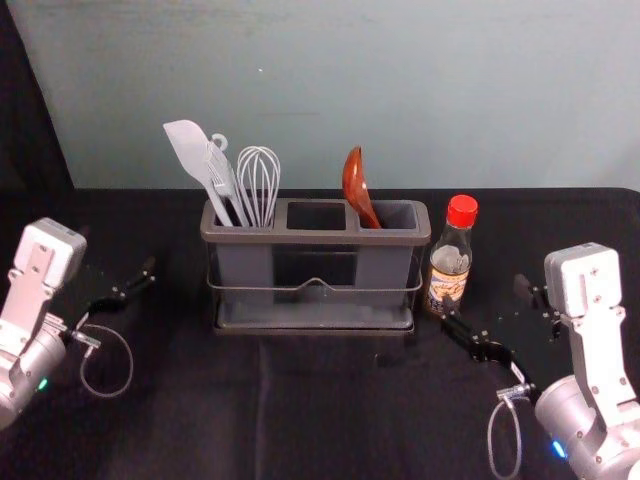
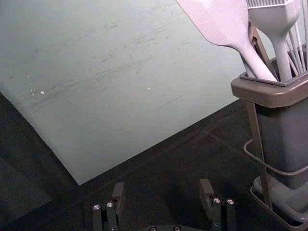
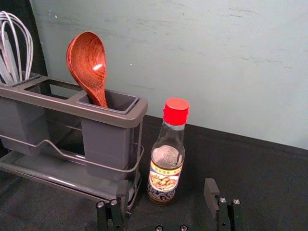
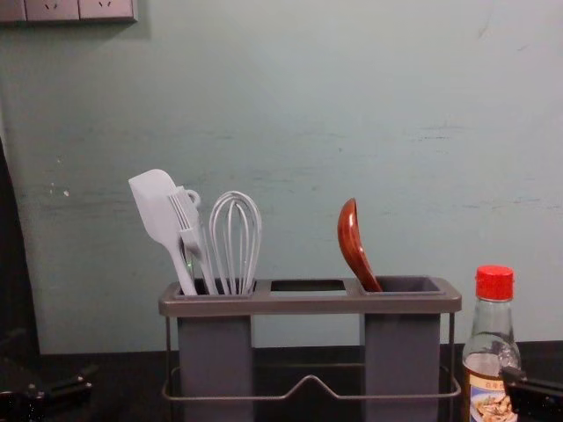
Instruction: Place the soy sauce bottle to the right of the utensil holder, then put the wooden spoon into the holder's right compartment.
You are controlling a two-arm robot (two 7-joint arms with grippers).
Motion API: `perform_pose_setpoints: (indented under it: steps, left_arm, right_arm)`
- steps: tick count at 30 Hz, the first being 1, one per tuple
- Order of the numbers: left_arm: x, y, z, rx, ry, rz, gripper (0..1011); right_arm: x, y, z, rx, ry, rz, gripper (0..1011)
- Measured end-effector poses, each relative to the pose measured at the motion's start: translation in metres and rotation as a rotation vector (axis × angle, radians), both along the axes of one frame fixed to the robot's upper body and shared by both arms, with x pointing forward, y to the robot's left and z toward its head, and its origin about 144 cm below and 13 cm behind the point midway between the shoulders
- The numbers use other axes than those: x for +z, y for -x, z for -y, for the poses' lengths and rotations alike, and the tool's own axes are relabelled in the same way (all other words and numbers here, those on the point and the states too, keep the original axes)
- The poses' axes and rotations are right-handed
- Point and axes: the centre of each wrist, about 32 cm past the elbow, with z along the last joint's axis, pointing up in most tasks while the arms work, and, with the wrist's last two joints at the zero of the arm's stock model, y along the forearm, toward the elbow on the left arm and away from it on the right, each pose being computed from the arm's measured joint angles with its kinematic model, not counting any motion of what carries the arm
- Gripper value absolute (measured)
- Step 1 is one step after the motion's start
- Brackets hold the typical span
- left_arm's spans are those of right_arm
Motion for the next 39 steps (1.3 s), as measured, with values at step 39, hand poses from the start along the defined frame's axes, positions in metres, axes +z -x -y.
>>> perform_pose_setpoints:
  steps: [39]
  left_arm:
    - [0.0000, 0.0000, 0.0000, 0.000, 0.000, 0.000, 1011]
  right_arm:
    - [0.0000, 0.0000, 0.0000, 0.000, 0.000, 0.000, 1003]
